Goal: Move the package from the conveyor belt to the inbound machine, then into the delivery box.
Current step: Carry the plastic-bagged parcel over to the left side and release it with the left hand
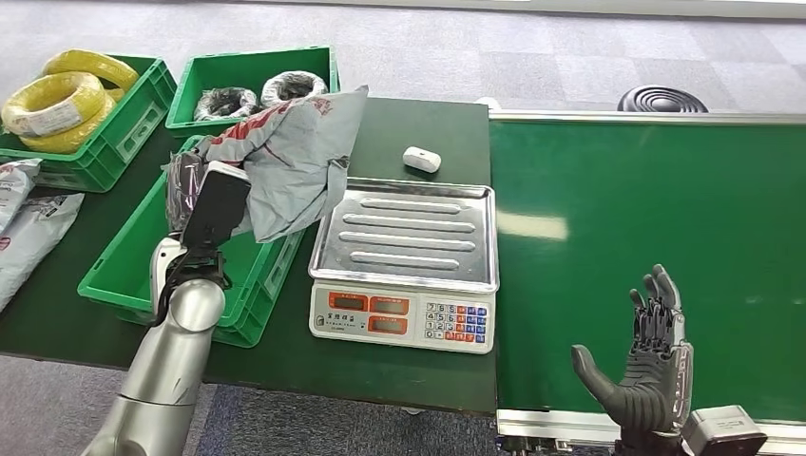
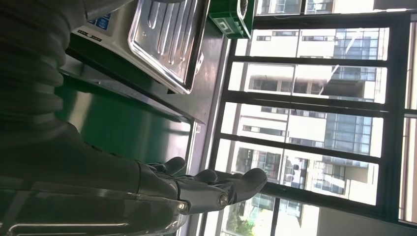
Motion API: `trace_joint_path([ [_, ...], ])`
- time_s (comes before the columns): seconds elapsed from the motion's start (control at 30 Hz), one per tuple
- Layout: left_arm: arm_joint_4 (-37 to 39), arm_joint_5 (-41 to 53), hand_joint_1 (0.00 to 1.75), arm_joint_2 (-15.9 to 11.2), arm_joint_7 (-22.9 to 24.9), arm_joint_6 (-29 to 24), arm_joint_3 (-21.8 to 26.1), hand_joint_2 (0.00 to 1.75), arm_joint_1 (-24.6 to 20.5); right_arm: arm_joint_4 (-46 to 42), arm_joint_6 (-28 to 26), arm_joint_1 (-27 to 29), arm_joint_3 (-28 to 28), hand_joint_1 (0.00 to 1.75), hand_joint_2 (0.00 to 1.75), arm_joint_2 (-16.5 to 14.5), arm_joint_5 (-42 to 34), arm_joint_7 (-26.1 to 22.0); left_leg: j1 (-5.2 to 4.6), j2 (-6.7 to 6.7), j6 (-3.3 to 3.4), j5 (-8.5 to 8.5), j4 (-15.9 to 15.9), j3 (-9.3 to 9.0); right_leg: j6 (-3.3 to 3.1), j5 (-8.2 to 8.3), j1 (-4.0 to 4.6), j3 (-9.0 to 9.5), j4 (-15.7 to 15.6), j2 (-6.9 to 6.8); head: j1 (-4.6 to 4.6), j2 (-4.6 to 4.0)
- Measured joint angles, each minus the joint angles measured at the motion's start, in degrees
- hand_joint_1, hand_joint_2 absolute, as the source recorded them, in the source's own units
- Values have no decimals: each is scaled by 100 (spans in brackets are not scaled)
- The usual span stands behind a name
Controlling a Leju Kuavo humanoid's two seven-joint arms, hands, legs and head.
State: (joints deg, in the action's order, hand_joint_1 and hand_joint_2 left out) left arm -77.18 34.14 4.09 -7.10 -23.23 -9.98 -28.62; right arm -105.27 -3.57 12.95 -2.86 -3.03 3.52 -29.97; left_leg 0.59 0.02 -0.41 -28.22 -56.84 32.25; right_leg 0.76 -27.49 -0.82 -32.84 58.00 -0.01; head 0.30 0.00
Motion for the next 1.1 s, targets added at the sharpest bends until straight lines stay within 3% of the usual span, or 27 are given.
trace_joint_path([
  [0.2,-94,118,174,-53,67,-33,96,175,43,5,12,0,1,0,175,-23,12,14,-1,0,0,0,-1,1,0,0,-1,-1,0,1,0,0],
  [0.33,74,566,7,-254,562,-151,325,175,-64,25,-8,3,2,0,175,-26,101,114,2,8,-1,-1,0,-1,-1,0,2,-5,0,7,-1,0],
  [0.37,206,636,0,-343,642,-144,436,175,-127,28,-31,6,1,0,175,-28,124,134,3,10,-1,0,0,-3,-1,1,4,-5,0,9,-1,0],
  [0.53,1009,1024,0,-696,833,-195,1089,175,-301,9,-107,61,-39,0,175,-61,174,218,9,11,-5,3,1,-6,-2,0,10,-4,5,11,0,0],
  [0.7,1523,2095,0,-893,1484,-515,1581,175,-274,-5,-14,65,-67,0,175,-108,243,304,8,19,-5,2,1,-1,-1,0,8,-5,5,16,3,0],
  [0.83,1890,2693,0,-1063,1690,-685,1995,175,-365,-3,-40,62,-67,0,175,-109,231,315,7,19,-5,1,1,-1,-1,0,7,-6,4,16,2,0],
  [0.97,2209,2535,0,-1176,1363,-720,2403,175,-484,-3,-127,74,-63,0,175,-97,210,315,7,22,-5,1,1,-6,-2,0,8,-6,4,18,1,0],
  [1.1,2151,960,0,-1124,365,-143,2673,175,-457,-3,-173,83,-64,0,175,-91,197,314,8,22,-5,2,1,-9,-2,0,8,-5,4,18,1,0],
])
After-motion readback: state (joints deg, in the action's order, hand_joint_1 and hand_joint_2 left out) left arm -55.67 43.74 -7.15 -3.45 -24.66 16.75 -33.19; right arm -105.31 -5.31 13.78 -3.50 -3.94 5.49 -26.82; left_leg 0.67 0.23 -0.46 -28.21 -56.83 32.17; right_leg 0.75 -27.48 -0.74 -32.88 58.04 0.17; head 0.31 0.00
